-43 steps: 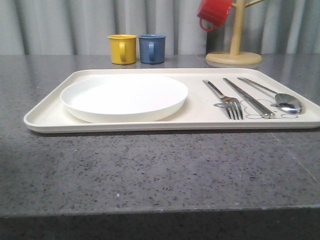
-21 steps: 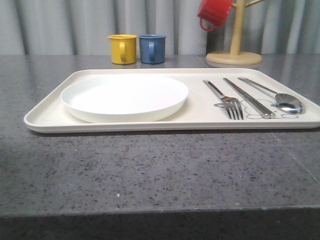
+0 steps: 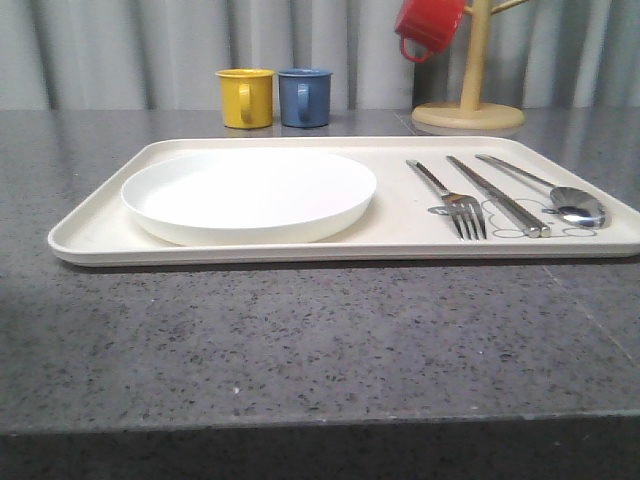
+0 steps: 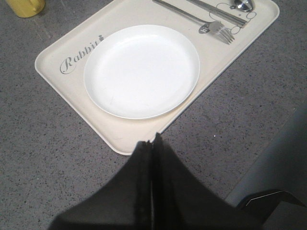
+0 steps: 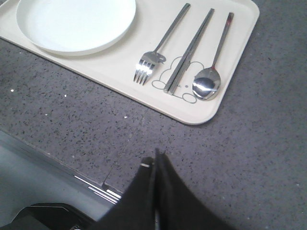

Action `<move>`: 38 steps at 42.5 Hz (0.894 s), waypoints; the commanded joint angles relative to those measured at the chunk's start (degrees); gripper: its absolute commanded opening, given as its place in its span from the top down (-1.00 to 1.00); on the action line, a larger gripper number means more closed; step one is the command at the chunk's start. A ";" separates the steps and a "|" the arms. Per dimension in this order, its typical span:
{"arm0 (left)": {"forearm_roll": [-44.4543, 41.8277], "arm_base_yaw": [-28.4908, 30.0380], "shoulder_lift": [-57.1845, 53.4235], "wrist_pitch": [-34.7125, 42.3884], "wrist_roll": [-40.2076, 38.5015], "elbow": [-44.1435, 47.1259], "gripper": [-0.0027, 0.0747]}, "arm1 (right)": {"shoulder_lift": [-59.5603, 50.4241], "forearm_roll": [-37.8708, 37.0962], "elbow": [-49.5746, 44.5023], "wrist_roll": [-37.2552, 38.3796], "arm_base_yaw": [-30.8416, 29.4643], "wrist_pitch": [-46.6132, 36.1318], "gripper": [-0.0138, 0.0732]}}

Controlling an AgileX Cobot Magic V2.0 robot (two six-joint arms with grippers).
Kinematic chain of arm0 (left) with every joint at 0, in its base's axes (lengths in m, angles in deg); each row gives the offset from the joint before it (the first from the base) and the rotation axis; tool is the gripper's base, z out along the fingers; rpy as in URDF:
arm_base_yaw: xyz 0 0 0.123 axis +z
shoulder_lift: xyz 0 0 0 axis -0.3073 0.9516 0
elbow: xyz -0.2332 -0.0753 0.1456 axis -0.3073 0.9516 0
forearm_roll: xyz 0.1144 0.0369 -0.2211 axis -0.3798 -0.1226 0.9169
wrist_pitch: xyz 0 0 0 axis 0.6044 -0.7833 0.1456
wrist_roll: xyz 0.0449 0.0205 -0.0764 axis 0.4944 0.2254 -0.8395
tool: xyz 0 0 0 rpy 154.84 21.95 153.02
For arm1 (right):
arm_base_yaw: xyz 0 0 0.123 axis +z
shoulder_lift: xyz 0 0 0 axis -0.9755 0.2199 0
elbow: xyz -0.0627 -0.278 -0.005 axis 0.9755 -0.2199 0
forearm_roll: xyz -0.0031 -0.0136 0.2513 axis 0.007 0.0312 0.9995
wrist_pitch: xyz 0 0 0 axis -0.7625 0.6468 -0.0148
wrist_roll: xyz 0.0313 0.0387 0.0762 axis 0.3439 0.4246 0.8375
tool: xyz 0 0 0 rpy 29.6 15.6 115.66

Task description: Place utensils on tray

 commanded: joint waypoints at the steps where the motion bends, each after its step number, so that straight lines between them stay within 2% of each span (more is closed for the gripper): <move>1: -0.13 -0.37 -0.16 4.19 -0.06 -1.34 0.98 | 0.17 0.90 1.39 0.18 0.01 -3.89 0.84; 12: -0.13 -0.37 -0.84 4.47 -0.06 -1.23 0.98 | 0.17 0.90 1.39 0.18 0.01 -3.89 0.84; 16: -1.54 3.23 -3.64 5.29 -0.06 0.04 0.98 | 0.17 0.90 1.39 0.18 0.01 -3.81 0.84; 21: -1.43 10.44 -9.02 16.44 -0.17 6.58 0.98 | 0.17 0.90 1.39 0.18 0.01 -3.75 0.84; 31: 1.20 25.33 -24.14 40.89 -0.17 31.09 0.98 | 0.17 0.90 1.39 0.18 0.01 -3.75 0.84; 38: 3.29 31.90 -35.67 49.91 -0.17 46.00 0.98 | 0.17 0.90 1.39 0.18 0.01 -3.75 0.84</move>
